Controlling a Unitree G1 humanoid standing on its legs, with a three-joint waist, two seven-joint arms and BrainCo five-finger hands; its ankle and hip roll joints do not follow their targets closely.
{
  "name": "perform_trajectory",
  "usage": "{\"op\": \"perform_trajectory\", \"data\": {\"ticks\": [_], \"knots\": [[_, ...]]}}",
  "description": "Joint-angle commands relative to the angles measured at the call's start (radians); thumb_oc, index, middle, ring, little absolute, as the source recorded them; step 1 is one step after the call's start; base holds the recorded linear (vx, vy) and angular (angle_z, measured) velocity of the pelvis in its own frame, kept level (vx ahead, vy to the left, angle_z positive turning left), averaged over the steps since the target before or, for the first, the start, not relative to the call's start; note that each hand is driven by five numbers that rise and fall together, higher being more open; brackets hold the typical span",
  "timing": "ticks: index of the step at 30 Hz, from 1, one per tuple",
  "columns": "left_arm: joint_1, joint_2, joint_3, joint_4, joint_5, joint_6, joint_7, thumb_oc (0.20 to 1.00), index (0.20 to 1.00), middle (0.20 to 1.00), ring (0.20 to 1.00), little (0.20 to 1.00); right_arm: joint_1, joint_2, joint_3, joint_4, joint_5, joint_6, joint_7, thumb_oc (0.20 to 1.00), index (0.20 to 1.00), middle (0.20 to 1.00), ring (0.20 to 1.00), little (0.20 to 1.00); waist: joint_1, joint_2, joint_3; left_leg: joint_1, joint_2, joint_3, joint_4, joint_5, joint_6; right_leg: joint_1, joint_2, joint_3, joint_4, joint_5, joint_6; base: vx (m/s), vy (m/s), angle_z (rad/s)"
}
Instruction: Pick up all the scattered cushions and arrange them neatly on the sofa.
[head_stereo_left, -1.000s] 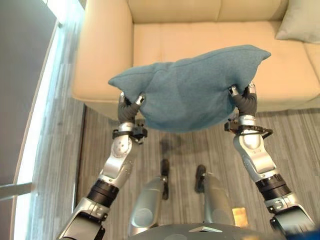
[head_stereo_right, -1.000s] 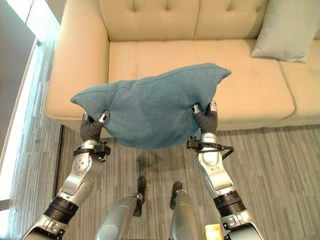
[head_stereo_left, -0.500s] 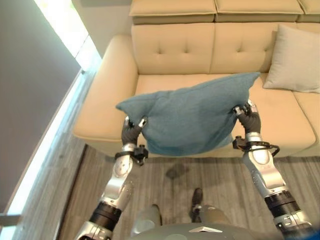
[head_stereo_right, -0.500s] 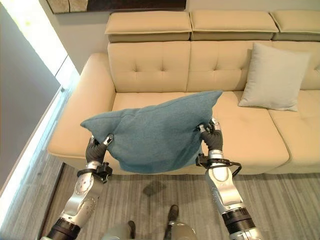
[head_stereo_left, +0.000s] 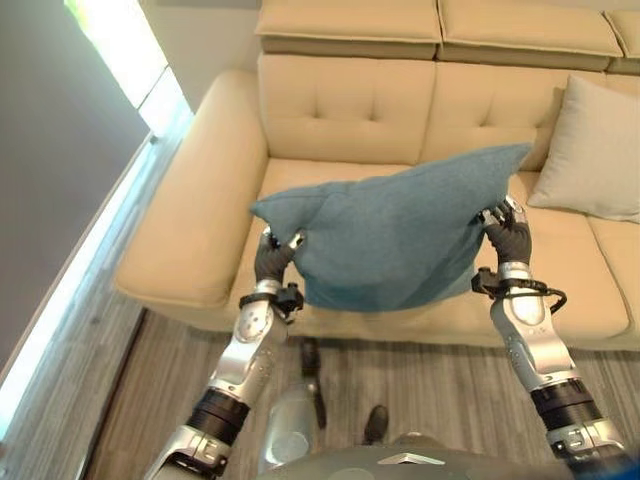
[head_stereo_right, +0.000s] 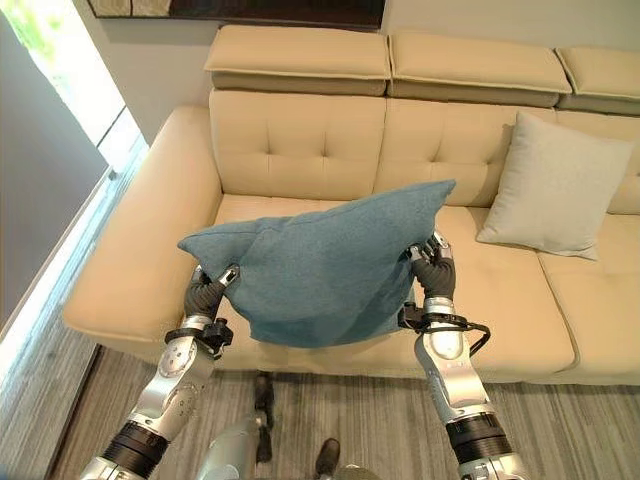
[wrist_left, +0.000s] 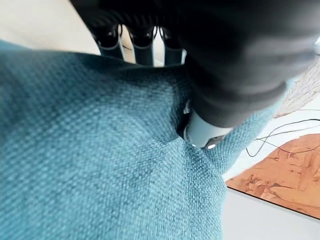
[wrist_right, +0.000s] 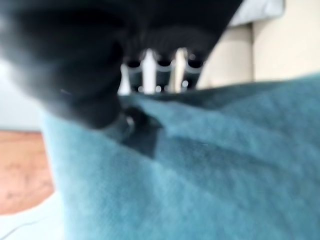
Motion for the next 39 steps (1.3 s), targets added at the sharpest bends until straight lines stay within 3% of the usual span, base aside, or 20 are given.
{"op": "perform_trajectory", "data": {"ticks": [1, 5, 6, 7, 11, 15, 17, 18, 22, 29, 35, 39], "knots": [[-0.089, 0.031, -0.042, -0.113, 0.039, -0.065, -0.040, 0.200, 0.200, 0.200, 0.200, 0.200, -0.066, 0.023, -0.001, -0.098, -0.026, -0.075, 0.020, 0.200, 0.200, 0.200, 0.200, 0.200, 0.028, -0.080, -0.064, 0.013, -0.030, 0.015, 0.105, -0.148, -0.046, 0.026, -0.122, 0.035, 0.079, -0.057, 0.094, 0.17, 0.202, -0.12], [-0.086, 0.044, -0.032, -0.123, 0.041, -0.059, -0.043, 0.200, 0.200, 0.200, 0.200, 0.200, -0.071, 0.037, -0.002, -0.092, -0.043, -0.070, 0.027, 0.200, 0.200, 0.200, 0.200, 0.200, 0.037, -0.086, -0.073, 0.060, -0.047, 0.030, 0.094, -0.189, -0.019, -0.005, -0.166, 0.043, 0.156, -0.038, 0.122, 0.09, 0.167, 0.02], [-0.079, 0.062, -0.020, -0.135, 0.042, -0.058, -0.047, 0.200, 0.200, 0.200, 0.200, 0.200, -0.074, 0.044, -0.002, -0.102, -0.052, -0.064, 0.039, 0.200, 0.200, 0.200, 0.200, 0.200, 0.032, -0.084, -0.062, 0.093, -0.063, 0.038, 0.083, -0.211, 0.007, -0.059, -0.212, 0.060, 0.278, 0.011, 0.153, 0.07, 0.286, -0.18], [-0.081, 0.067, -0.020, -0.139, 0.041, -0.060, -0.049, 0.200, 0.200, 0.200, 0.200, 0.200, -0.079, 0.048, 0.000, -0.104, -0.057, -0.064, 0.042, 0.200, 0.200, 0.200, 0.200, 0.200, 0.025, -0.082, -0.050, 0.102, -0.065, 0.035, 0.080, -0.215, 0.014, -0.095, -0.220, 0.078, 0.336, 0.033, 0.161, 0.05, 0.268, -0.25], [-0.097, 0.072, -0.018, -0.130, 0.057, -0.065, -0.049, 0.200, 0.200, 0.200, 0.200, 0.200, -0.081, 0.063, -0.004, -0.104, -0.057, -0.066, 0.047, 0.200, 0.200, 0.200, 0.200, 0.200, 0.012, -0.068, -0.041, 0.125, -0.071, 0.017, 0.067, -0.231, 0.029, -0.176, -0.216, 0.114, 0.381, 0.037, 0.153, 0.05, 0.089, 0.02], [-0.107, 0.060, -0.024, -0.125, 0.062, -0.066, -0.063, 0.200, 0.200, 0.200, 0.200, 0.200, -0.081, 0.056, -0.012, -0.103, -0.054, -0.069, 0.049, 0.200, 0.200, 0.200, 0.200, 0.200, -0.013, -0.067, -0.023, 0.169, -0.100, -0.019, 0.043, -0.251, 0.030, -0.239, -0.184, 0.165, 0.221, 0.056, 0.141, 0.13, 0.015, 0.10], [-0.131, 0.051, -0.033, -0.112, 0.068, -0.077, -0.060, 0.200, 0.200, 0.200, 0.200, 0.200, -0.088, 0.046, -0.015, -0.101, -0.062, -0.072, 0.042, 0.200, 0.200, 0.200, 0.200, 0.200, -0.043, -0.070, -0.001, 0.188, -0.119, -0.066, 0.051, -0.272, 0.029, -0.303, -0.154, 0.251, 0.164, 0.092, 0.154, 0.18, -0.032, 0.40], [-0.145, 0.050, -0.035, -0.105, 0.067, -0.080, -0.061, 0.200, 0.200, 0.200, 0.200, 0.200, -0.091, 0.046, -0.020, -0.096, -0.065, -0.072, 0.037, 0.200, 0.200, 0.200, 0.200, 0.200, -0.042, -0.076, -0.001, 0.186, -0.122, -0.073, 0.064, -0.281, 0.027, -0.293, -0.163, 0.256, 0.151, 0.101, 0.166, 0.12, -0.058, 0.58], [-0.157, 0.042, -0.044, -0.098, 0.077, -0.076, -0.074, 0.200, 0.200, 0.200, 0.200, 0.200, -0.083, 0.039, -0.035, -0.094, -0.079, -0.074, 0.043, 0.200, 0.200, 0.200, 0.200, 0.200, -0.045, -0.088, -0.017, 0.190, -0.131, -0.087, 0.072, -0.298, 0.019, -0.249, -0.173, 0.235, 0.113, 0.124, 0.162, 0.10, -0.089, 0.44], [-0.205, 0.039, -0.057, -0.111, 0.097, -0.075, -0.063, 0.200, 0.200, 0.200, 0.200, 0.200, -0.086, 0.015, -0.036, -0.109, -0.103, -0.069, 0.038, 0.200, 0.200, 0.200, 0.200, 0.200, -0.054, -0.074, -0.046, 0.226, -0.117, -0.103, 0.049, -0.303, 0.001, -0.195, -0.165, 0.194, 0.100, 0.102, 0.143, 0.13, -0.075, 0.18], [-0.410, 0.030, -0.095, -0.056, 0.115, -0.099, 0.021, 0.200, 0.200, 0.200, 0.200, 0.200, -0.269, -0.009, 0.036, -0.079, -0.147, -0.062, -0.026, 0.200, 0.200, 0.200, 0.200, 0.200, -0.067, -0.052, -0.035, 0.189, -0.100, -0.112, 0.047, -0.294, -0.019, -0.219, -0.154, 0.173, 0.084, 0.095, 0.125, 0.04, -0.062, 0.03], [-0.619, 0.041, -0.142, 0.074, 0.136, -0.123, 0.105, 0.200, 0.200, 0.200, 0.200, 0.200, -0.479, -0.029, 0.112, 0.021, -0.186, -0.062, -0.103, 0.200, 0.200, 0.200, 0.200, 0.200, -0.075, -0.040, 0.012, 0.095, -0.097, -0.125, 0.070, -0.279, -0.027, -0.302, -0.144, 0.192, 0.092, 0.105, 0.116, -0.06, -0.029, 0.09]]}}
